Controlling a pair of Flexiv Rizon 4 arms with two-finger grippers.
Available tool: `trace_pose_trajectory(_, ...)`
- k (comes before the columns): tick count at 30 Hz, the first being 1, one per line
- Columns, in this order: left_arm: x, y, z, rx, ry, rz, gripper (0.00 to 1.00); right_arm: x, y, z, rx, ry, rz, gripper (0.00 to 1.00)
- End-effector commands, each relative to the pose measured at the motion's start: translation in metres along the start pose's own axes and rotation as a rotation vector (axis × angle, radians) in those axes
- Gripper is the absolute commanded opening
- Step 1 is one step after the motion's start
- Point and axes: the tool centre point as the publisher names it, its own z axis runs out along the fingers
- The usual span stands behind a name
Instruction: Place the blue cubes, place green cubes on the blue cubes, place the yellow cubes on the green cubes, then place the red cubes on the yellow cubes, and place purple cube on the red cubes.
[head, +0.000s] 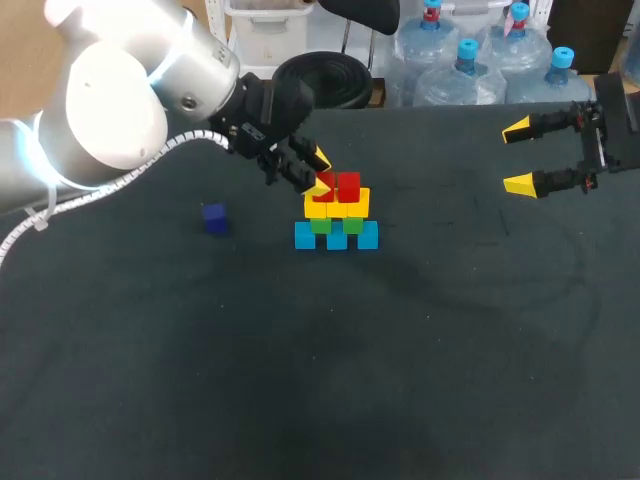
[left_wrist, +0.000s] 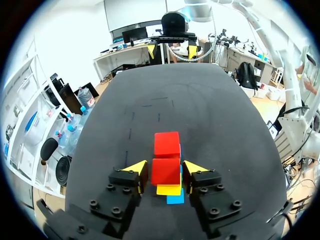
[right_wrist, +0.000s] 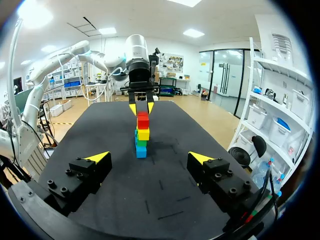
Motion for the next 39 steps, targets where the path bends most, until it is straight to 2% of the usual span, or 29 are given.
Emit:
trace_pose_trajectory(1, -0.001, 0.002, -0.001, 0.002, 0.003, 0.002, 0.44, 0.000, 0.000, 0.001, 0.001, -0.001, -0.001, 1.00)
trace_pose_trajectory(3, -0.002, 0.001, -0.002, 0.001, 0.003, 0.005, 0.49, 0.000, 0.000, 0.001, 0.001, -0.001, -0.001, 1.00)
trace_pose_trajectory(4, -0.003, 0.000, -0.003, 0.000, 0.002, 0.011, 0.56, 0.000, 0.000, 0.001, 0.001, -0.001, -0.001, 1.00)
trace_pose_trajectory(13, -0.014, -0.007, -0.018, -0.014, -0.024, 0.047, 0.59, 0.000, 0.000, 0.001, 0.001, -0.001, -0.001, 1.00)
trace_pose_trajectory(17, -0.014, -0.007, -0.028, -0.039, -0.042, 0.046, 0.48, 0.000, 0.000, 0.001, 0.001, -0.001, -0.001, 1.00)
trace_pose_trajectory(19, -0.013, -0.007, -0.033, -0.048, -0.044, 0.043, 0.38, 0.000, 0.000, 0.001, 0.001, -0.001, -0.001, 1.00)
trace_pose_trajectory(21, -0.010, -0.007, -0.034, -0.056, -0.045, 0.042, 0.20, 0.000, 0.000, 0.001, 0.001, -0.001, -0.001, 1.00)
trace_pose_trajectory(22, -0.009, -0.007, -0.035, -0.059, -0.044, 0.040, 0.00, 0.000, 0.000, 0.001, 0.001, -0.001, -0.001, 1.00)
trace_pose_trajectory(39, 0.011, -0.006, -0.028, -0.057, -0.028, 0.000, 0.00, 0.000, 0.000, 0.001, 0.001, -0.001, -0.001, 1.00)
